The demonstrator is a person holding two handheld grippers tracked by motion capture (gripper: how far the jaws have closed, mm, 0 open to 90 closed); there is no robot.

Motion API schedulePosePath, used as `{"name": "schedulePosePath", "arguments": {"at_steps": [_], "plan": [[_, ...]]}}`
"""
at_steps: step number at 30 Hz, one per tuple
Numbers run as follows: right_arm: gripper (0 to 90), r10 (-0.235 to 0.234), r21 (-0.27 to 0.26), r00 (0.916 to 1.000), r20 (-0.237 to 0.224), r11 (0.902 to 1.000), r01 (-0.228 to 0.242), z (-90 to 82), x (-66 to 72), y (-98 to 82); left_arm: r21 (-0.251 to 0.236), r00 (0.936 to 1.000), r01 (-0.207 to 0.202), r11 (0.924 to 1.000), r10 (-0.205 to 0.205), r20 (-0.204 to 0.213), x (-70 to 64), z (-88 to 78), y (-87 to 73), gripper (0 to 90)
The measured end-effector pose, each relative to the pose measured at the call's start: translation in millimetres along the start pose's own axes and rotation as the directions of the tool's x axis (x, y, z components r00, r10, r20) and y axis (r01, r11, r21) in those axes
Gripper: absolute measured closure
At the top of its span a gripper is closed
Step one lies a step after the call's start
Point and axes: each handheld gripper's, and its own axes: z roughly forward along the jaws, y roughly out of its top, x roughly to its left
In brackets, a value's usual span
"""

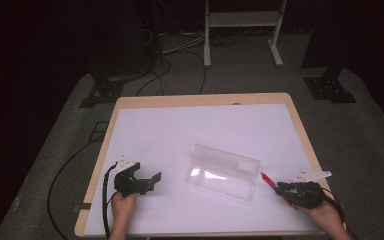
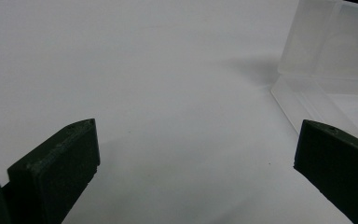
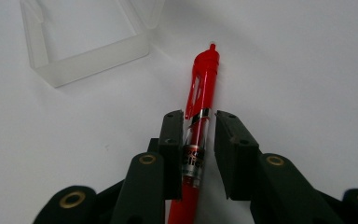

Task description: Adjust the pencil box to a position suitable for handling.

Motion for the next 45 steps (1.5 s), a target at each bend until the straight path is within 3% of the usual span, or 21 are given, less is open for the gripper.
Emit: {"name": "schedulePosePath", "arguments": {"at_steps": [23,32,45], "plan": [[79.1,0.002,-0.008,0.9999,0.010,1.0000,-0.001,-4.0,2.6,1.2,-0.001,1.0000,0.001,1.0000,-0.001,-0.001,0.1,0.1,0.0,0.0],[79.2,0.013,-0.038,0.9999,-0.003,0.9992,-0.013,-22.4,2.2,2.0,0.000,1.0000,0.001,1.0000,-0.001,-0.001,-0.1,0.1,0.0,0.0],[79.2,-0.026,-0.086,0.9995,-0.018,0.9960,0.024,-57.3,19.5,9.1,0.000,1.0000,0.000,1.0000,0.000,-0.001,-0.6,0.3,-0.1,0.0]]}}
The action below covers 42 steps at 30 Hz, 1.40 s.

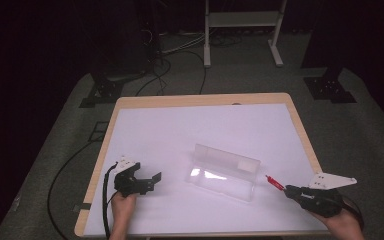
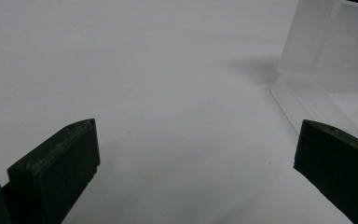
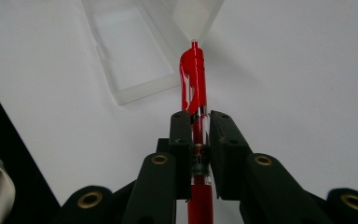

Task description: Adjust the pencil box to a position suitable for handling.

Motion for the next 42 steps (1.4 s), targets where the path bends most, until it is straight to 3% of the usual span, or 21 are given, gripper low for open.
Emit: {"name": "schedulePosePath", "arguments": {"at_steps": [12,25,42], "plan": [[79.1,-0.051,-0.024,0.9977,-0.046,0.9985,0.050,-10.2,20.4,13.7,0.001,1.0000,0.000,1.0000,0.000,0.000,0.0,0.1,0.0,0.0],[79.1,-0.082,-0.036,0.9902,-0.113,0.9963,0.078,2.9,33.0,28.1,0.000,1.0000,0.001,1.0000,-0.001,0.000,0.2,-0.2,0.0,0.0],[79.1,-0.135,-0.050,0.9774,-0.162,0.9904,0.129,20.0,43.0,51.6,0.000,1.0000,0.002,1.0000,-0.002,0.000,0.6,-0.5,0.0,0.0]]}}
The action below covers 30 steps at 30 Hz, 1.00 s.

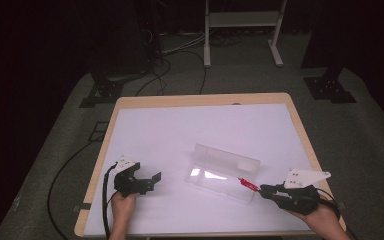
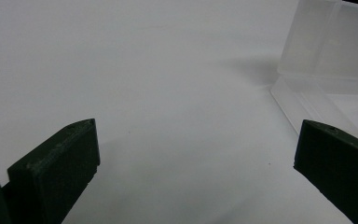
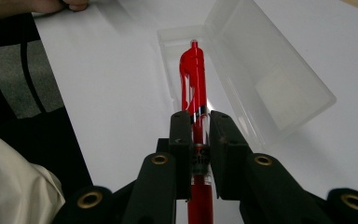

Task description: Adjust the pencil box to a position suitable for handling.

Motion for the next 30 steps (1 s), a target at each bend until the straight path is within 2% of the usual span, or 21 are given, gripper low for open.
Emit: {"name": "schedulePosePath", "arguments": {"at_steps": [30], "plan": [[79.1,-0.053,0.021,0.9973,-0.050,0.9983,0.054,35.3,-1.7,24.1,-0.001,1.0000,-0.001,1.0000,0.001,0.003,0.4,-0.2,0.1,0.0]]}}
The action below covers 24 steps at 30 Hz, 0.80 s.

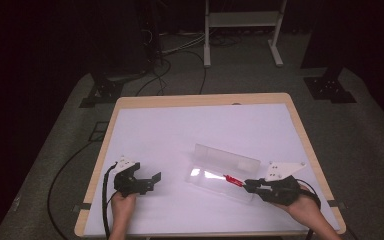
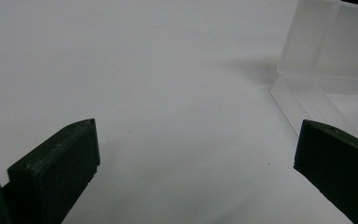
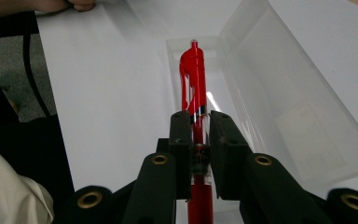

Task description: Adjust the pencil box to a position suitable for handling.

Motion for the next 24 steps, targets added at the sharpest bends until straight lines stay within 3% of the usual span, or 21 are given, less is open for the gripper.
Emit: {"name": "schedulePosePath", "arguments": {"at_steps": [24], "plan": [[79.1,-0.001,0.018,0.9998,-0.022,0.9998,0.002,25.1,-8.5,9.4,0.000,1.0000,0.000,1.0000,0.000,0.002,0.1,-0.2,0.1,0.0]]}}
